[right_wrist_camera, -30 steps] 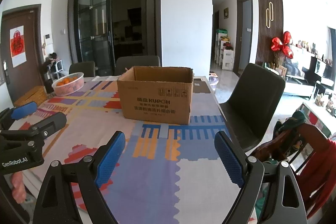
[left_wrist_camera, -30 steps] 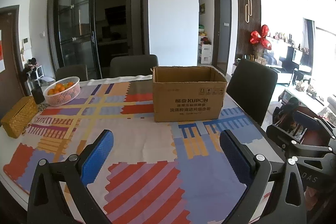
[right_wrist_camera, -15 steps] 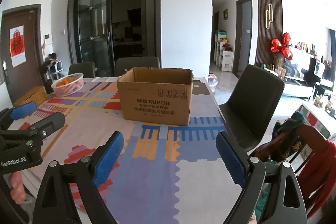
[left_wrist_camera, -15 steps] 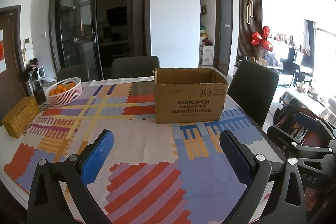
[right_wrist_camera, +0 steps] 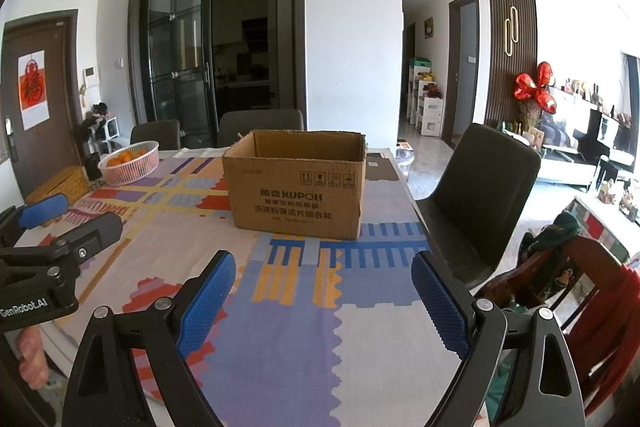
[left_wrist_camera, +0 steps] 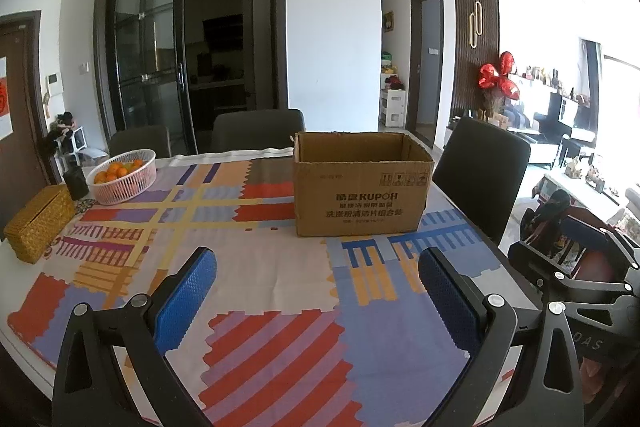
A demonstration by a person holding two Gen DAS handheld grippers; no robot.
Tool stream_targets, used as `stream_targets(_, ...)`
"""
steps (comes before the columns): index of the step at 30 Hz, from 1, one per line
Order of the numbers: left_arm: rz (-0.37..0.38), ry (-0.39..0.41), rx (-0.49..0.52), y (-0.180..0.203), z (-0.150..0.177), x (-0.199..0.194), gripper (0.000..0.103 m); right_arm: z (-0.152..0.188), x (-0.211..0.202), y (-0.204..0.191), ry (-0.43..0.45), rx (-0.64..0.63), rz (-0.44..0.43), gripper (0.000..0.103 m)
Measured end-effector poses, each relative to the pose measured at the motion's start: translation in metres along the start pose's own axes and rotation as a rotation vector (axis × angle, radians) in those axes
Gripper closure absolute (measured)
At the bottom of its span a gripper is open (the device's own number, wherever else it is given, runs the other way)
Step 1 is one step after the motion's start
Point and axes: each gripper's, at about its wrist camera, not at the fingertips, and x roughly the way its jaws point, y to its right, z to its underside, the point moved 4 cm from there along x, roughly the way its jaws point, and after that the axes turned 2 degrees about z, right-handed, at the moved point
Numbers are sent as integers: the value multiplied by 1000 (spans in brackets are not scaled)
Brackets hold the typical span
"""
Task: Organize snacks
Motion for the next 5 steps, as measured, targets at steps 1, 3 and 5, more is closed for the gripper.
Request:
stream_targets(1,0,0,-3,0,0,0,0,0,0,0,1,1,0,13)
stream_targets(3,-2,-2,-5,0,0,0,0,0,0,0,-1,0,1,13)
stream_targets(5,-3,-1,-5,1,2,0,0,0,0,0,-1,1,2,13)
